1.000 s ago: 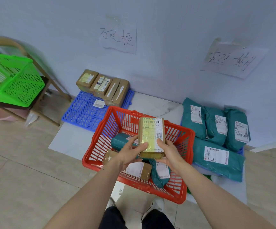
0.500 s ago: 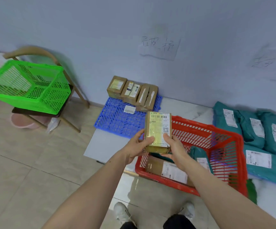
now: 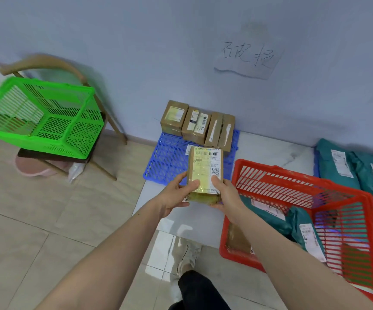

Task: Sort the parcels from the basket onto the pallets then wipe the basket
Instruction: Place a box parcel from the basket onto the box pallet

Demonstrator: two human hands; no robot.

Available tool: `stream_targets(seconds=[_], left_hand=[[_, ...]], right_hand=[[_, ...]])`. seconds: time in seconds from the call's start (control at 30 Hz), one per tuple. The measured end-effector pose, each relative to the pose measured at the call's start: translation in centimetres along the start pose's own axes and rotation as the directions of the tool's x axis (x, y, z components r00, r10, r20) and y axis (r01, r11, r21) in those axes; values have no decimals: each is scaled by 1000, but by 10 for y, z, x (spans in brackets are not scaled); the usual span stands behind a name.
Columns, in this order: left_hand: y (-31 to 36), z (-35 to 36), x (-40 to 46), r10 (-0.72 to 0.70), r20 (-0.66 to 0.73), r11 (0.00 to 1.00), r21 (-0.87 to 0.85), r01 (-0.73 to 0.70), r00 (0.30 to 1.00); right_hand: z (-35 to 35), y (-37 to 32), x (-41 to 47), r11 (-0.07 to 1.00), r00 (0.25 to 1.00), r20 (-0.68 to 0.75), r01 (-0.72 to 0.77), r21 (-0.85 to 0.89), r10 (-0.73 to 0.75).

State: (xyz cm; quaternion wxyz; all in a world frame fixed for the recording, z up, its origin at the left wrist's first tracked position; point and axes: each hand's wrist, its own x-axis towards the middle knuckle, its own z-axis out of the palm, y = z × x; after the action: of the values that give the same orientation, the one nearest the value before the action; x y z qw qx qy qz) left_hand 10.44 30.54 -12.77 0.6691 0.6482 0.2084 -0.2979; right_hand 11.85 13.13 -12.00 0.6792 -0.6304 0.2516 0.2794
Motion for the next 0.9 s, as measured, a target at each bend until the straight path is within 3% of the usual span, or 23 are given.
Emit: stream_targets(seconds=[0.17,0.57,0.9], left_hand=[[27,-26,39,-34,-35,999,-29,33,999],[96,-70,175,48,-110,999,-4,-49,993],[136,-96,293,145,-197,975,198,-105,970]], right_hand=[[20,-22,47,999,1000,-17,-17,-29,16],[64,-86,193,997,988,-135,-74,-1,73],[90,-119,300,995,955,-279,-90,44,99]])
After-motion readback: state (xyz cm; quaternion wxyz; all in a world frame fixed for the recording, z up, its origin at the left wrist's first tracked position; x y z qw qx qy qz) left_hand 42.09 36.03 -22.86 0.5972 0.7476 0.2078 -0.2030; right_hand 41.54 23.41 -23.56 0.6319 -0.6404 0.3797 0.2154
